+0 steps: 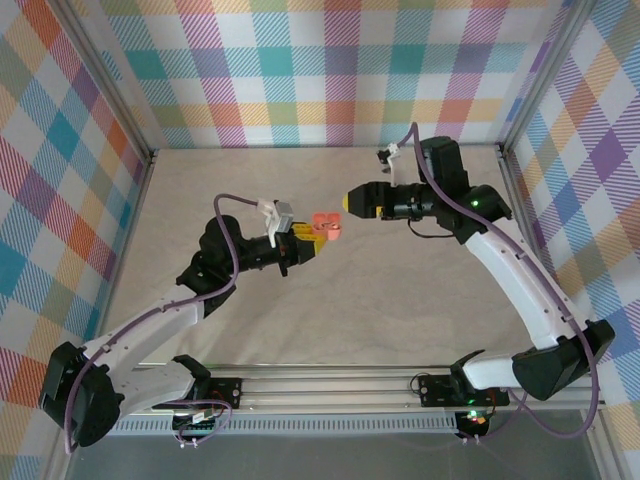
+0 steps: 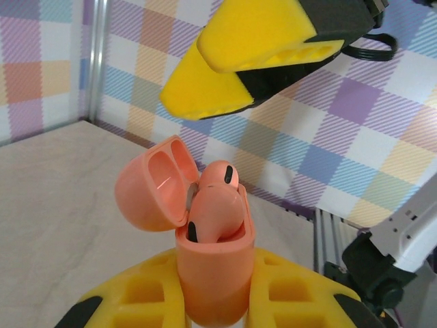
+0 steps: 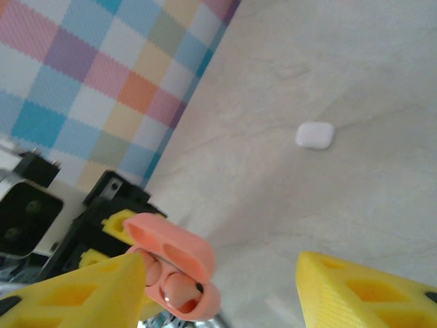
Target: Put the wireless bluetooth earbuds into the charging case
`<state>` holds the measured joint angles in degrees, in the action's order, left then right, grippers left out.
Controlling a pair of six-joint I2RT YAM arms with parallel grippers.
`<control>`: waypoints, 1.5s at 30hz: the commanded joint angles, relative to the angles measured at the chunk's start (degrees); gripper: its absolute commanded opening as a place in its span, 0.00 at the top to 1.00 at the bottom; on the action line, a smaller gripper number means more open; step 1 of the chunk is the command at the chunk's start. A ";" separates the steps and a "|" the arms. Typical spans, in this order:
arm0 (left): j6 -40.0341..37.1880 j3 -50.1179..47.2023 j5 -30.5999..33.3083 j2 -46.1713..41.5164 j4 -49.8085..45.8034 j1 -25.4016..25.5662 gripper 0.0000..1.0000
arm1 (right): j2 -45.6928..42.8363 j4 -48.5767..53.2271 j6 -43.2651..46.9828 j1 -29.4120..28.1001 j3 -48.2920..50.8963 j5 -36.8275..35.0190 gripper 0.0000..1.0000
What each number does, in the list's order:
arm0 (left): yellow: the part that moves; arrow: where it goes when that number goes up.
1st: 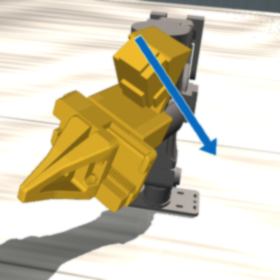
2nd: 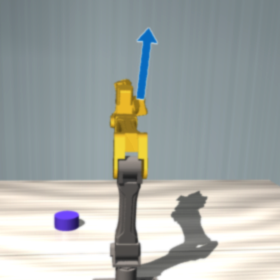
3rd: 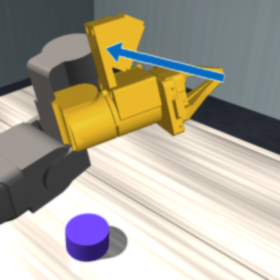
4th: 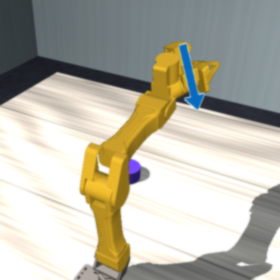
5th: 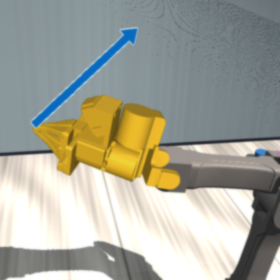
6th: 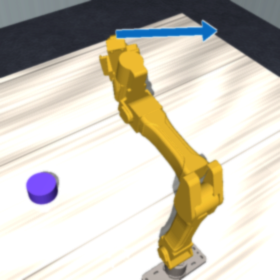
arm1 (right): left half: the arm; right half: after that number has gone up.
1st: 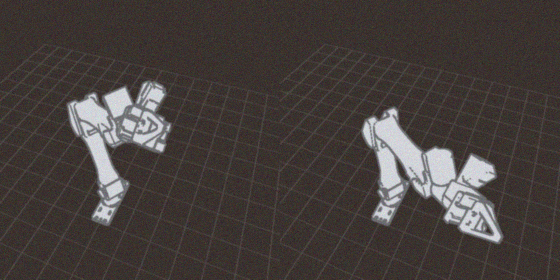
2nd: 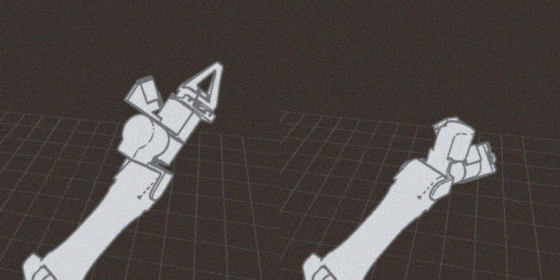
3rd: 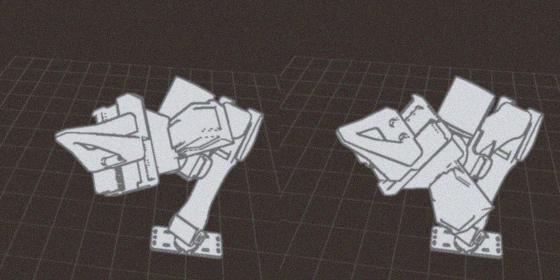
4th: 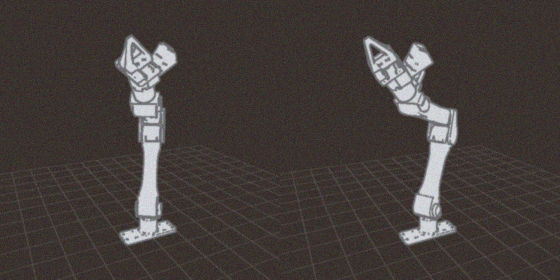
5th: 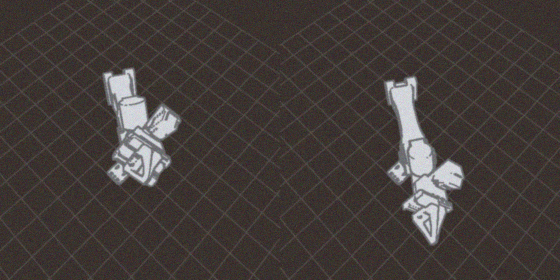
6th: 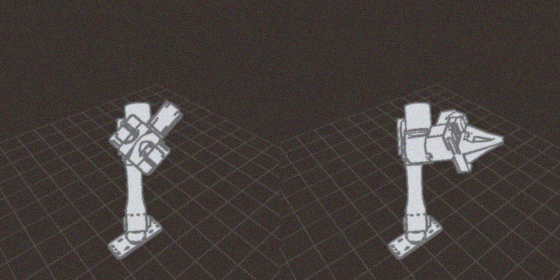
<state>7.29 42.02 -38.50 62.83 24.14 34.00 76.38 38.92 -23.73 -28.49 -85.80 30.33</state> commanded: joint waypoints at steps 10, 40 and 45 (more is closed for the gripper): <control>2.93 5.97 -7.54 4.50 2.93 0.37 1.00 | 1.38 -9.88 -2.28 0.01 4.32 15.15 0.40; 8.08 6.49 -3.32 5.22 1.77 0.10 1.00 | -11.63 -18.92 -0.91 0.89 13.19 8.88 0.39; 11.34 8.62 -4.84 5.45 -0.59 -0.08 1.00 | -13.56 -28.54 -5.32 0.89 21.40 9.54 0.38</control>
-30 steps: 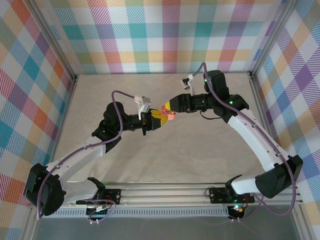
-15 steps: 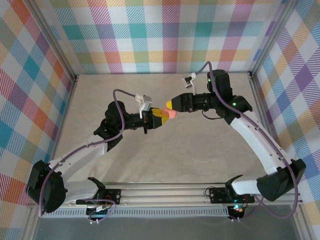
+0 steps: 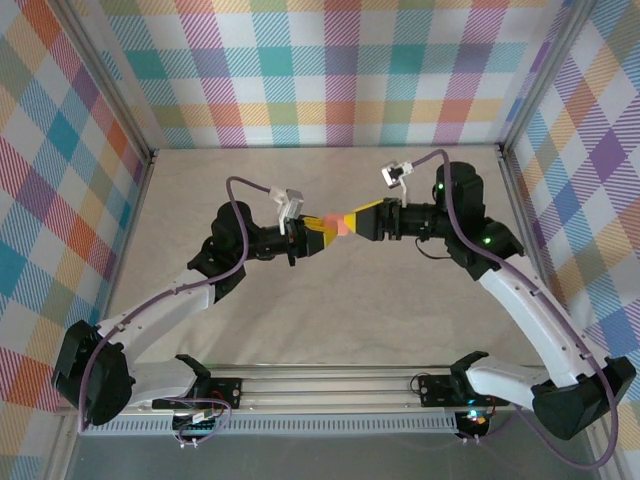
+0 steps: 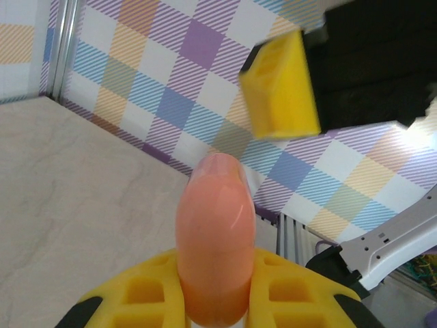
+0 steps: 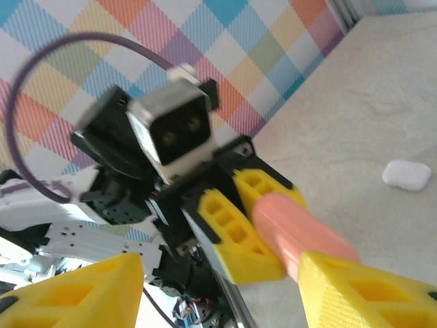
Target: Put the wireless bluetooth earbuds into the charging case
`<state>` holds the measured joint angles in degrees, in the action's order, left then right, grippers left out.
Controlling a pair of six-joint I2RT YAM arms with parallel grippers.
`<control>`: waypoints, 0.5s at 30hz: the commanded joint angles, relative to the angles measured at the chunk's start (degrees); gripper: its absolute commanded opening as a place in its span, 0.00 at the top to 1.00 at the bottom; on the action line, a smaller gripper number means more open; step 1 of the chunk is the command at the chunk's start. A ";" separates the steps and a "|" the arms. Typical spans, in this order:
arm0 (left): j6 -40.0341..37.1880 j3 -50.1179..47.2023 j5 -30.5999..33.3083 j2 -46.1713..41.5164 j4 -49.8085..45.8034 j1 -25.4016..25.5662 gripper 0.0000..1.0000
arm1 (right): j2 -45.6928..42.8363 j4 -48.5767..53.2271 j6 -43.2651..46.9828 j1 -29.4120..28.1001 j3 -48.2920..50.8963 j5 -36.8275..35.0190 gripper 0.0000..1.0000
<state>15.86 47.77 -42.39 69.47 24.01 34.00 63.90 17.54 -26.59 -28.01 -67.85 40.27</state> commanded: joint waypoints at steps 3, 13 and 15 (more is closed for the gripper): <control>5.49 3.87 -2.96 -0.84 0.13 -0.10 1.00 | -1.84 -10.72 -4.02 0.41 6.73 -1.19 0.38; 9.26 4.35 -5.00 -1.77 2.33 -0.07 1.00 | 0.61 -12.51 -5.35 0.41 6.92 3.02 0.39; 10.19 4.30 -5.07 -1.71 3.20 -0.07 1.00 | 0.97 -14.64 -6.27 0.36 7.33 4.57 0.43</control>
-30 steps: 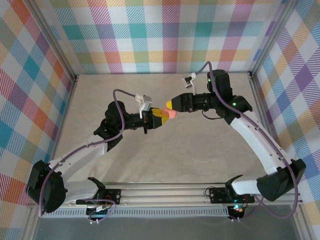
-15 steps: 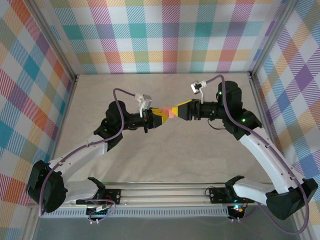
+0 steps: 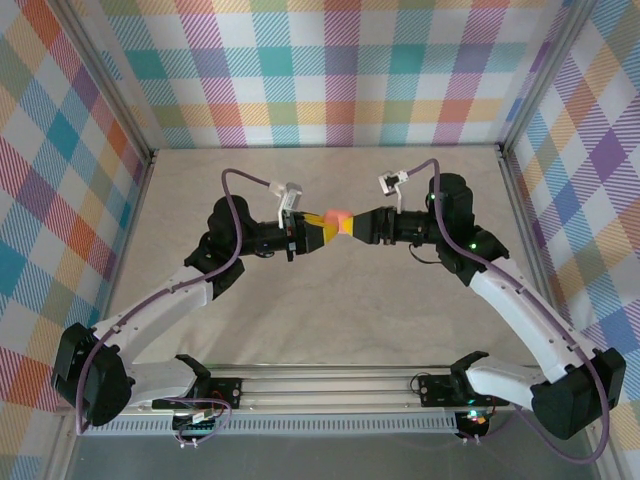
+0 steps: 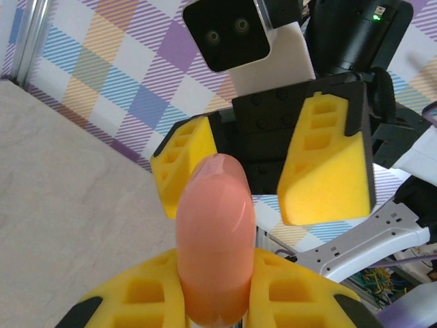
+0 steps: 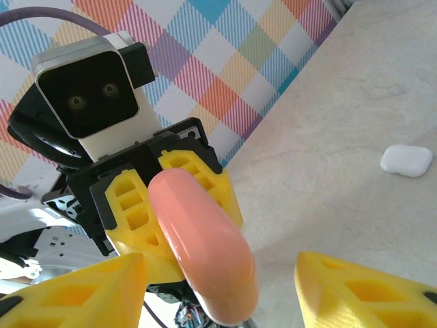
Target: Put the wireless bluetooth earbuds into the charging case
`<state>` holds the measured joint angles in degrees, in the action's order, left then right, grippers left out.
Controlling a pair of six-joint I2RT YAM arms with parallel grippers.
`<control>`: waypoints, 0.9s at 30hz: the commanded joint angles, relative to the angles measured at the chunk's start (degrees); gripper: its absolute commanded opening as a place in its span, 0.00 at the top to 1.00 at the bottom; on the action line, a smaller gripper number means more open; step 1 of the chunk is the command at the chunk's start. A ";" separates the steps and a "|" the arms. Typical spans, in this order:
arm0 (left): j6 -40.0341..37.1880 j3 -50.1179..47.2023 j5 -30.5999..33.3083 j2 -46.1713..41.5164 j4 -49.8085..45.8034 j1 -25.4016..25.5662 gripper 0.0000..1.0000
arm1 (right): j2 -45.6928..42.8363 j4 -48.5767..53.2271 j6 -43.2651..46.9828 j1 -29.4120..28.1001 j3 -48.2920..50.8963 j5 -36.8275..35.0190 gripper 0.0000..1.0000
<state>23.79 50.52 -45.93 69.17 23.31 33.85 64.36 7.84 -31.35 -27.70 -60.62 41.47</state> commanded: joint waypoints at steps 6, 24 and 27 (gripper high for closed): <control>5.84 1.25 -2.29 -0.90 7.60 0.08 1.00 | 1.56 -9.95 -3.88 0.11 1.05 6.72 0.55; 3.83 1.61 4.65 -1.53 -1.99 0.00 0.63 | 4.98 -9.42 -4.90 0.27 -0.22 4.08 0.79; 0.44 2.15 8.20 -2.87 -8.54 -0.18 0.46 | 7.74 -3.04 -3.68 1.10 -2.63 1.15 0.80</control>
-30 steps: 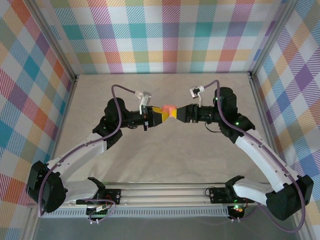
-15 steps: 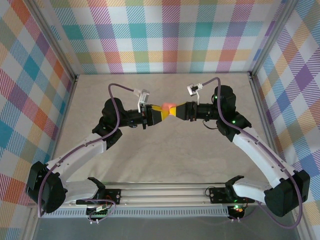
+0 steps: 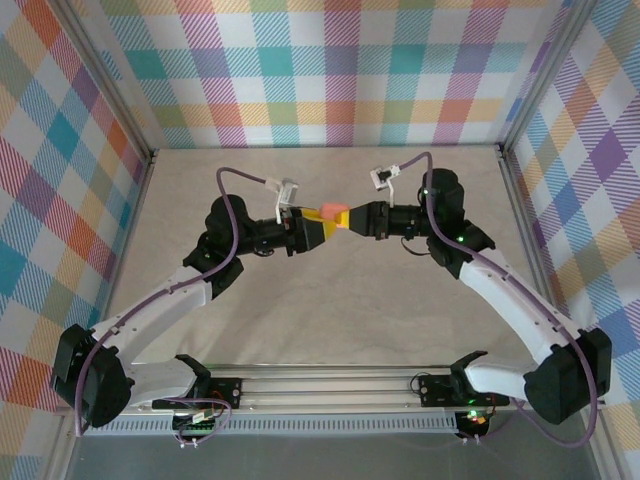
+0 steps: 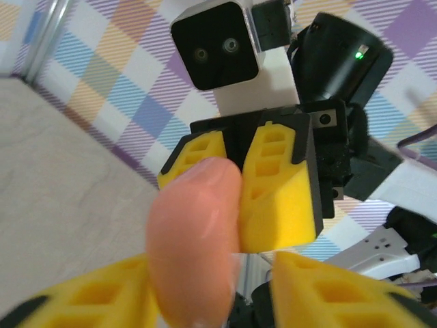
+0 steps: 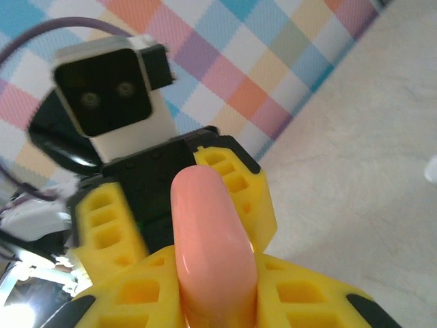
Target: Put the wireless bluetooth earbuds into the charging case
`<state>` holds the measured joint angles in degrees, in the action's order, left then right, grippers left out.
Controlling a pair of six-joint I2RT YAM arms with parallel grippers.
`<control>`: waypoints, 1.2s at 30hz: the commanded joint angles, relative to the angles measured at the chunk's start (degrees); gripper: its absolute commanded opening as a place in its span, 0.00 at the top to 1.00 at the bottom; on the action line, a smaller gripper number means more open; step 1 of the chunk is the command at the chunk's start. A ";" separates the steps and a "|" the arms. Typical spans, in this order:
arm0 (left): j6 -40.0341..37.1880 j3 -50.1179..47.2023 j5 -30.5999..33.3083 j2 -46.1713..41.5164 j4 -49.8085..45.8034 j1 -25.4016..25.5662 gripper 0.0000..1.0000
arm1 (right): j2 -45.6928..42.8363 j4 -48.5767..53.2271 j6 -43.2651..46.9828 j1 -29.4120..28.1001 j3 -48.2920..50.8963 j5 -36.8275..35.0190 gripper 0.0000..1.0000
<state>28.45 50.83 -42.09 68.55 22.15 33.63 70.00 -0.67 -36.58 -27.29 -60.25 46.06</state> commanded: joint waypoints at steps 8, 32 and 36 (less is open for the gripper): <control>-13.28 1.08 28.07 -6.78 -30.27 -1.54 0.27 | 13.90 15.06 2.39 3.26 -8.51 -6.22 0.79; -17.51 -7.65 32.98 -10.24 -30.84 -8.00 0.23 | 55.82 35.73 11.00 3.12 -34.02 -19.78 0.81; -18.16 -6.53 32.00 -9.72 -31.38 -8.88 0.23 | 56.44 36.52 10.86 3.28 -34.86 -19.55 0.70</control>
<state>11.90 42.68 -8.54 58.59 -10.39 25.78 125.60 32.34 -27.27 -24.01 -93.30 27.46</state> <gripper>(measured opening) 0.773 0.290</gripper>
